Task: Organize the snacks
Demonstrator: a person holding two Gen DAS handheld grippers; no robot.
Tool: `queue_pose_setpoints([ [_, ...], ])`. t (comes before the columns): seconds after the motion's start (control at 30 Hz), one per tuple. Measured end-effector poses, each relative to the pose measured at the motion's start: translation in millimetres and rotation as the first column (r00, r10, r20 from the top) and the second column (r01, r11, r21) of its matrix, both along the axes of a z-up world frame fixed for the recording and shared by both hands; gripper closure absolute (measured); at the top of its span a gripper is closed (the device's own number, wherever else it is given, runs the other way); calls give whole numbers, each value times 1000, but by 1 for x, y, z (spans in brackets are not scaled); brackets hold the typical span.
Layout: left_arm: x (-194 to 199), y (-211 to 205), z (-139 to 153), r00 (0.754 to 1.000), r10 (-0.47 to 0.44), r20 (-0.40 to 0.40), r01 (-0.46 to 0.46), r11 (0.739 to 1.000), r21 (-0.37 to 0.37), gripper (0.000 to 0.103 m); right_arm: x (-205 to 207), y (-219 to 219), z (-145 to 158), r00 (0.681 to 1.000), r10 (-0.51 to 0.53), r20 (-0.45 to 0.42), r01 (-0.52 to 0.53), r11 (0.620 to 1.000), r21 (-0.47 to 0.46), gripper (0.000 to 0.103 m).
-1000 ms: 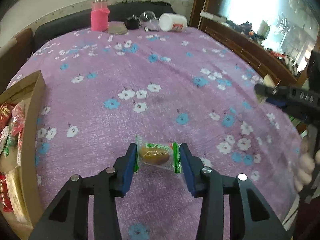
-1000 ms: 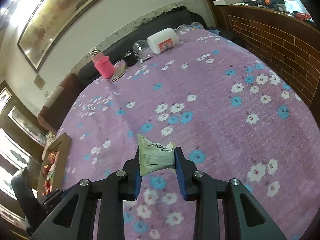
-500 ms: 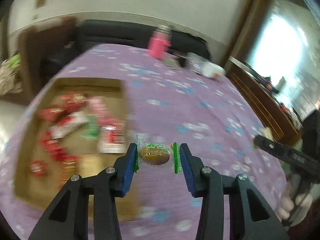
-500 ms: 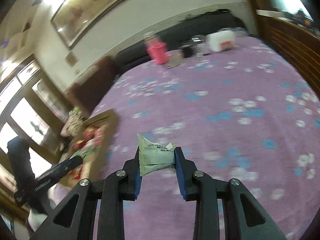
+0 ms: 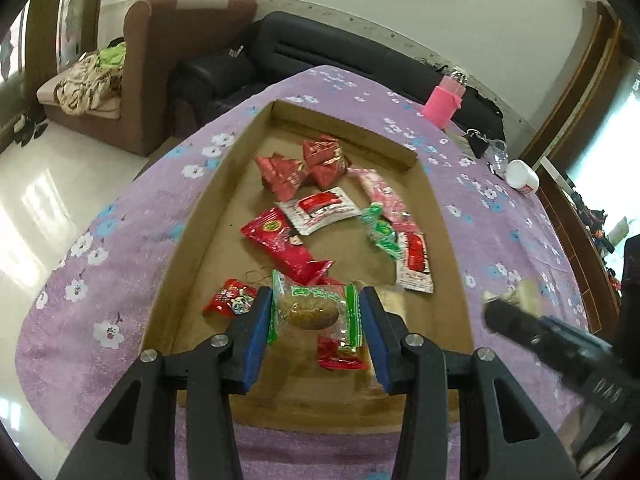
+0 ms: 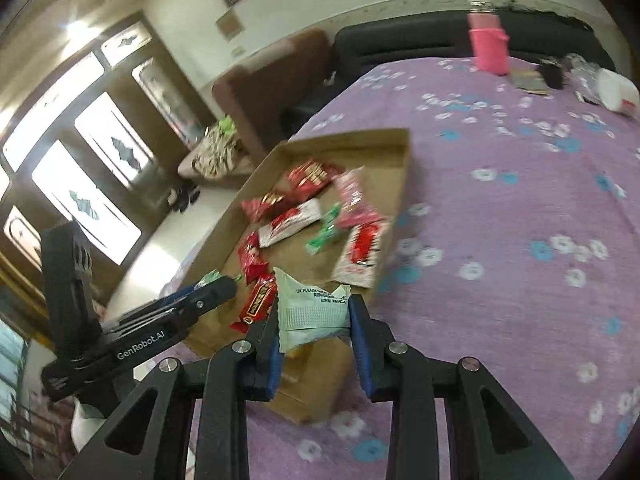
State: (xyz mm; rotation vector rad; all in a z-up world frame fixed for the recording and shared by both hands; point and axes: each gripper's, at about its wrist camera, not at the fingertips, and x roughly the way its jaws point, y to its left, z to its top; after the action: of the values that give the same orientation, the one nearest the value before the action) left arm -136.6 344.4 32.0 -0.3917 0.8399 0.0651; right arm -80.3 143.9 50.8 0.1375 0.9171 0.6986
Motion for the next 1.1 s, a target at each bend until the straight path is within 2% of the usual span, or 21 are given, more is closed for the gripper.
queue_pose_setpoints([
  [0.2,-2,10,-5,1000,10,5,-10,999,-47,55,5,26,-17,999,38,-4,-38,998,-46,69],
  [0.27,-4,10,-2,1000,12,20,-11,999,-53,43,3,31,-17,999,37,7,-37,998,-60,68],
  [0.33,-8,11,3,999,20,42,-17,998,-59,35,2,33,-17,999,40,13,-39,997,-66,64],
  [0.43,-14,11,14,996,19,88,-13,998,-64,35,2,28,-12,999,29,24,-27,998,-52,60],
  [0.53,-23,10,27,989,30,147,-24,999,-42,26,-2,15,-3,999,-11,37,12,1000,-12,59],
  [0.7,-30,-9,51,975,33,221,-52,996,78,24,-10,-22,9,994,-96,58,93,994,55,57],
  [0.77,-33,-21,59,968,21,249,-54,991,127,19,-13,-35,11,990,-124,61,118,990,83,55],
  [0.93,-46,-57,80,942,-16,336,-73,965,251,12,-18,-66,10,981,-190,50,182,975,128,54],
  [1.03,-52,-79,90,926,-35,376,-96,941,326,4,-22,-79,10,974,-220,61,211,969,129,54],
  [1.1,-58,-92,96,913,-47,405,-115,924,365,3,-25,-88,10,969,-237,65,227,965,131,54],
])
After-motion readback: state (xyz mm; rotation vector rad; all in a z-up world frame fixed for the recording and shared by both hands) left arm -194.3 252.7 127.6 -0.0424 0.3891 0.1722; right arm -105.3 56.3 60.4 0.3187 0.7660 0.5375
